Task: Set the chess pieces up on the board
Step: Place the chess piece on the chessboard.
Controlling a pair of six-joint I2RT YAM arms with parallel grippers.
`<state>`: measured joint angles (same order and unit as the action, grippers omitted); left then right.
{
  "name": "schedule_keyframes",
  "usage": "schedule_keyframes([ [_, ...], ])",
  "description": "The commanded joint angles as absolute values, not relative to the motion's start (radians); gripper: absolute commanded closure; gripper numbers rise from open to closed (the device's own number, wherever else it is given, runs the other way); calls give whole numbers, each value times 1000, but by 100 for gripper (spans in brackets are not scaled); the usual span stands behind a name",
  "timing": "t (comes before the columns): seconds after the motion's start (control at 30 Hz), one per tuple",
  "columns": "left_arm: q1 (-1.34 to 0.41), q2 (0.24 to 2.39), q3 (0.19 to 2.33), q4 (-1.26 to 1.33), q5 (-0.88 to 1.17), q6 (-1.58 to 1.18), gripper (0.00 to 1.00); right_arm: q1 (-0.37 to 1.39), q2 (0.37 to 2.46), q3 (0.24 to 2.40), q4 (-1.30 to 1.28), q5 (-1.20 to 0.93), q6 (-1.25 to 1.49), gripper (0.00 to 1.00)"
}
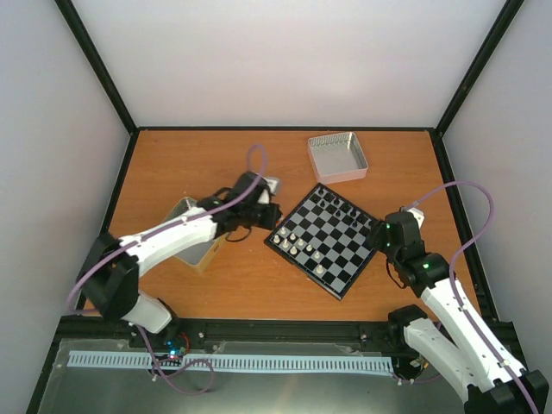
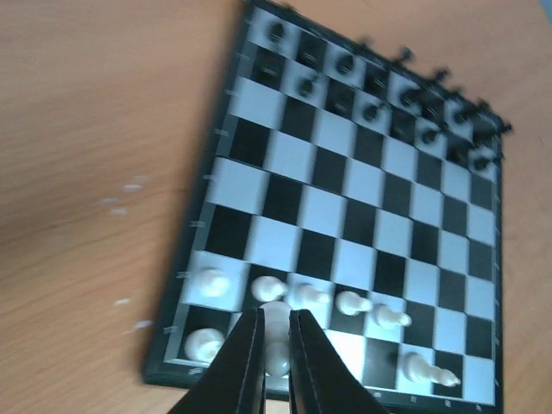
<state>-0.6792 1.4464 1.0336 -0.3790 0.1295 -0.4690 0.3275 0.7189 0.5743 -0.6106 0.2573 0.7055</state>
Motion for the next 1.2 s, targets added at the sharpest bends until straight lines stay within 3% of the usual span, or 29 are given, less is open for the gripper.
schedule_keyframes([
  [0.0, -843, 1566, 1164, -371, 88, -442, 94, 331, 681, 563, -636, 310, 744, 35],
  [0.27, -1047, 1872, 1496, -611, -60, -471, 94, 330, 641, 546, -713, 395, 817, 35],
  [0.53, -1098, 2038, 1693, -847, -48, -484, 95, 329, 612, 543, -757, 457, 854, 35],
  [1.17, -1100, 2149, 1786, -908, 31, -474, 93, 330, 586, 507, -713, 409, 836, 34],
])
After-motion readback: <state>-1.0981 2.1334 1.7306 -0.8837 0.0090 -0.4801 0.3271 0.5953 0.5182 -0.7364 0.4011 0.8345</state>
